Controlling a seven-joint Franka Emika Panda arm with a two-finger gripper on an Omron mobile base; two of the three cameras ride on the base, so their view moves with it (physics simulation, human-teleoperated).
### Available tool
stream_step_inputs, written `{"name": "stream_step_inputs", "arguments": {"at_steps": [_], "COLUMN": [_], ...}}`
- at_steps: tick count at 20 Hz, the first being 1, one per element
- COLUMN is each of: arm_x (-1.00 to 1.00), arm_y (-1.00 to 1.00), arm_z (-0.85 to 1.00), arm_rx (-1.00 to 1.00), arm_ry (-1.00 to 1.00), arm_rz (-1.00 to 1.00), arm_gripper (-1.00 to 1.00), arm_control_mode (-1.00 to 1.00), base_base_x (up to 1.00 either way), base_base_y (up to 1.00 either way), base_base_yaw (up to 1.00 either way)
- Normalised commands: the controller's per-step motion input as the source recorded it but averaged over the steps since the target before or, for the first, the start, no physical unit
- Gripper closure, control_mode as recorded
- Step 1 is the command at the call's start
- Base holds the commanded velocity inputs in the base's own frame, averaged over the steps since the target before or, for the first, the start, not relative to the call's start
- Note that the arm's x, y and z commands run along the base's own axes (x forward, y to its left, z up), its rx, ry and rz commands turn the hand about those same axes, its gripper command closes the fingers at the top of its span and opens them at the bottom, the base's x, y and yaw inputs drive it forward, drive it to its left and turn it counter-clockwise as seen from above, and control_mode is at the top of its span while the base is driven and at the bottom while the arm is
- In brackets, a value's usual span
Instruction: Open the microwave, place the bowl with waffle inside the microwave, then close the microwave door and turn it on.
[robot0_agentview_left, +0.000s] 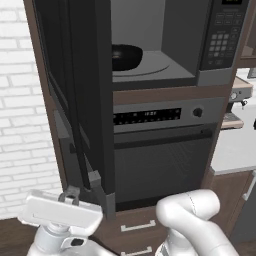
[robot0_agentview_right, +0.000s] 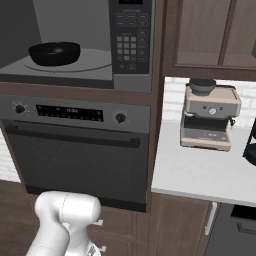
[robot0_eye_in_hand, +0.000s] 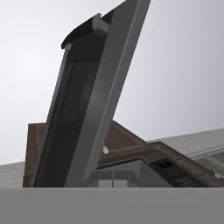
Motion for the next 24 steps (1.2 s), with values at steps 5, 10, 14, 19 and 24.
{"name": "stream_step_inputs", "arguments": {"at_steps": [5,10,14,19,24], "arm_x": [0.21,0.08,0.03,0.0,-0.02], "arm_y": [0.3,0.23,0.08,-0.14,-0.34], "arm_z": [0.12,0.32,0.39,0.49,0.67], "arm_rx": [-0.03,-0.06,-0.02,0.03,0.14], "arm_ry": [0.1,0.07,0.02,0.0,0.0], "arm_rz": [0.17,0.13,0.1,0.01,0.0], "arm_gripper": [1.0,1.0,1.0,1.0,1.0], "arm_control_mode": [-1.0,-1.0,-1.0,-1.0,-1.0], "base_base_x": [0.0,0.0,0.0,0.0,0.0], "base_base_y": [0.0,0.0,0.0,0.0,0.0], "base_base_yaw": [0.0,0.0,0.0,0.0,0.0]}}
